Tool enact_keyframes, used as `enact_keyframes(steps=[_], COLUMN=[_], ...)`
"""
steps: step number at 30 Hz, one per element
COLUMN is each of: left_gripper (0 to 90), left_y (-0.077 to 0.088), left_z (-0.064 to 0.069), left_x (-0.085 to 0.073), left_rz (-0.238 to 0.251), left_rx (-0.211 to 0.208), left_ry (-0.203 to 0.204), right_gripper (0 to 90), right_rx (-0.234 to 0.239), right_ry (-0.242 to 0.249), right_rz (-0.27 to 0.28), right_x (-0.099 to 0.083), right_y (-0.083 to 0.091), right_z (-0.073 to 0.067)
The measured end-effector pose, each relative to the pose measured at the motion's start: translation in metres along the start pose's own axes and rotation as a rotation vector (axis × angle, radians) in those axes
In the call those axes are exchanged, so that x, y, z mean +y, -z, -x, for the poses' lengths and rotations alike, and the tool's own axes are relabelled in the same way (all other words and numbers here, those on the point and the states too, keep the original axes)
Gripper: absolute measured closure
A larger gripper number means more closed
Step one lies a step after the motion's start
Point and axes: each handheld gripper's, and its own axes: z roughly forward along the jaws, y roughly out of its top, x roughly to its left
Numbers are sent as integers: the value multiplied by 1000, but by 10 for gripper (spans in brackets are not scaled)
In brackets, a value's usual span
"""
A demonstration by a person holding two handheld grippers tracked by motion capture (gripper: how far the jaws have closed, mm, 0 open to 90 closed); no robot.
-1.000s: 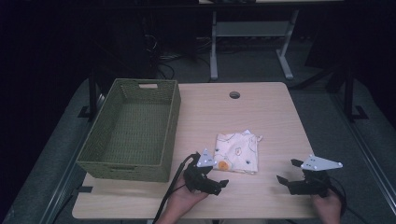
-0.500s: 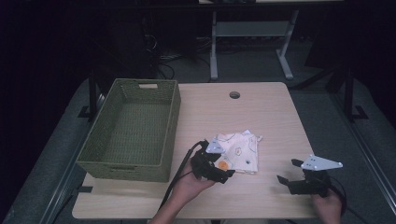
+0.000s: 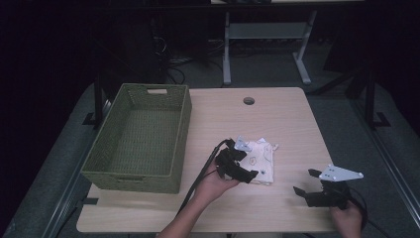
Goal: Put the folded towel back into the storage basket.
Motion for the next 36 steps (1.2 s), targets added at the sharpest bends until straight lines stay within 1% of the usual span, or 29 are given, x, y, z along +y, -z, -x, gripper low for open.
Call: enact_keyframes(steps=[4, 8, 9, 10, 12, 13, 14, 15, 16, 18, 20, 22, 23, 24, 26, 27, 28, 29, 31, 36], left_gripper=[255, 257, 259, 261, 272, 283, 284, 284, 284, 286, 308, 330, 341, 343, 365, 393, 415, 428, 443, 500], left_y=[-17, -33, -33, -38, -43, -45, -47, -47, -52, -54, -57, -62, -65, -67, -67, -67, -67, -67, -67, -66], left_z=[-7, -14, -14, -19, -23, -24, -26, -26, -27, -27, -26, -27, -28, -29, -30, -30, -28, -28, -27, -25], left_x=[7, 9, 9, 10, 10, 10, 11, 11, 11, 12, 14, 15, 14, 13, 13, 13, 12, 12, 10, 9], left_rz=[-20, -66, -66, -76, -92, -97, -101, -101, -104, -113, -125, -150, -165, -172, -164, -164, -168, -168, -159, -150], left_rx=[15, 37, 37, 37, 47, 47, 51, 51, 53, 65, 72, 103, 119, 120, 134, 134, 157, 157, 172, 175], left_ry=[23, 30, 30, 41, 46, 60, 64, 64, 86, 80, 74, 78, 88, 100, 100, 100, 83, 83, 72, 68], right_gripper=[137, 137, 137, 137, 137, 137, 137, 137, 137, 137, 137, 137, 137, 137, 137, 137, 137, 137, 137, 137], right_rx=[-5, -3, -2, -2, -3, -1, 0, 0, -2, -2, -1, -3, -5, -6, -5, -6, -7, -7, -7, -4], right_ry=[-5, -8, -8, -6, -7, -7, -7, -7, -7, -6, -5, -2, -2, -2, -3, -3, -3, -3, 1, -2], right_rz=[0, 3, 3, 4, 6, 5, 5, 5, 6, 4, 6, 8, 6, 8, 13, 13, 12, 12, 12, 13], right_x=[0, 0, 0, 0, 0, 0, 0, 0, 0, 0, 0, 0, 0, 0, 0, 0, 0, 0, 0, 0], right_y=[1, 1, 1, 1, 1, 1, 1, 1, 1, 1, 1, 1, 1, 1, 2, 1, 1, 1, 1, 2], right_z=[0, 1, 1, 1, 1, 1, 1, 1, 1, 1, 1, 1, 1, 1, 1, 1, 1, 1, 1, 0])
